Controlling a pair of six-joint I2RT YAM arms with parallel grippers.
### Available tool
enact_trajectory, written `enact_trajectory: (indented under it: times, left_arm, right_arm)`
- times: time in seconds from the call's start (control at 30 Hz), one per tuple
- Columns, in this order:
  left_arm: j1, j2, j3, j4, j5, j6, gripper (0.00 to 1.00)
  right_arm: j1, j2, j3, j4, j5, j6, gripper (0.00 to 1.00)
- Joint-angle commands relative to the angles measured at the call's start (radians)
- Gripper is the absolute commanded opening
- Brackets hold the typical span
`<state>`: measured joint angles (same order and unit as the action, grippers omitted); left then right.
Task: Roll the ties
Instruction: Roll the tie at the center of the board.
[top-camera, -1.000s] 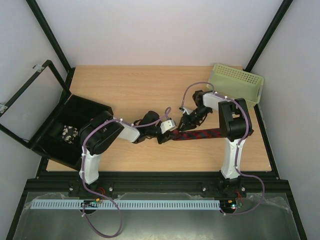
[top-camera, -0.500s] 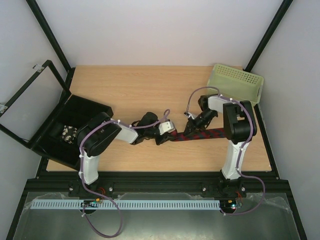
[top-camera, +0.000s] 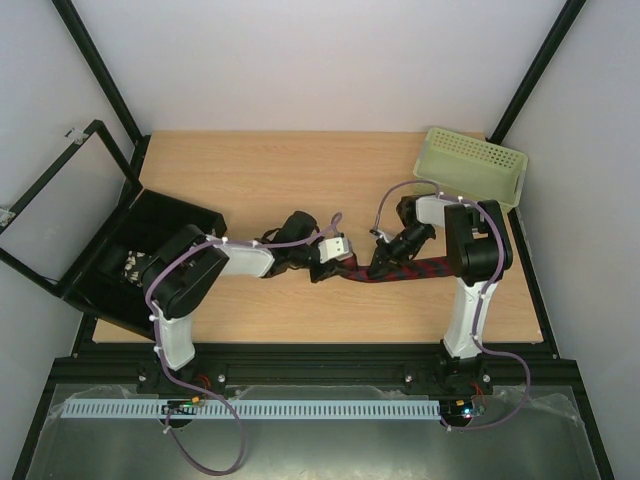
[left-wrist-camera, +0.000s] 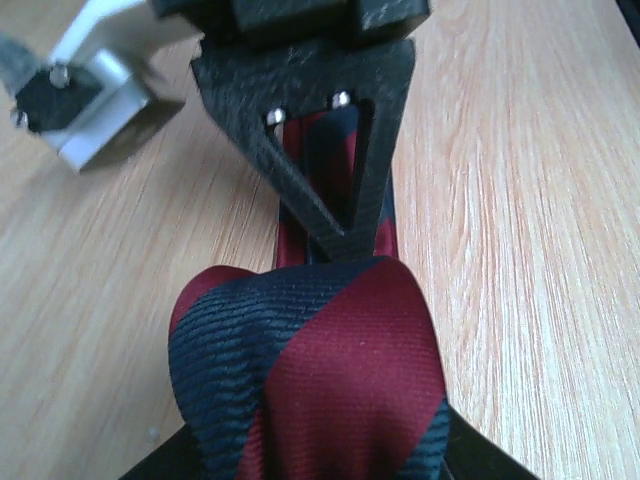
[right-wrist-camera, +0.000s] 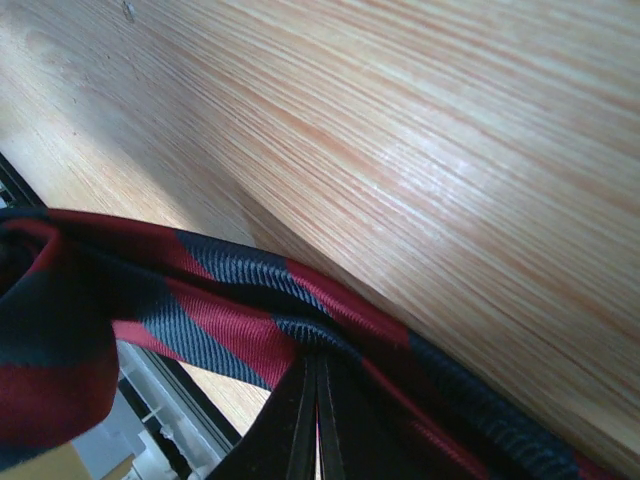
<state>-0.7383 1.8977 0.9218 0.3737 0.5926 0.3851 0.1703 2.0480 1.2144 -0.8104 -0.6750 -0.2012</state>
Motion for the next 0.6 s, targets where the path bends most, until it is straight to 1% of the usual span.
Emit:
enact_trajectory:
  times: [0.0, 0.17, 0.27, 0.37, 0.47, 0.57]
  left_arm:
    - [-0.007, -0.027, 0.041, -0.141, 0.044, 0.172, 0.22]
    - [-0.009, 0.002, 0.014, -0.22, -0.029, 0.252, 0.22]
    - [-0.009, 0.031, 0.015, -0.275, -0.077, 0.26, 0.22]
    - [-0.009, 0.039, -0.001, -0.295, -0.106, 0.265, 0.22]
    - [-0.01, 0.055, 0.0, -0.314, -0.144, 0.262, 0.23]
    - [-0.011, 0.082, 0.01, -0.337, -0.168, 0.253, 0.24]
  right_arm:
    - [0.003, 0.07, -0.026, 0.047, 0.171, 0.023, 0.05]
    - [0.003, 0.083, 0.003, 0.045, 0.177, 0.022, 0.05]
    - [0.003, 0.095, 0.023, 0.042, 0.178, 0.022, 0.06]
    - [0.003, 0.095, 0.039, 0.042, 0.178, 0.022, 0.08]
    - [0.003, 0.083, 0.065, 0.025, 0.161, 0.016, 0.2]
    - [0.003, 0.054, 0.107, 0.002, 0.104, 0.027, 0.38]
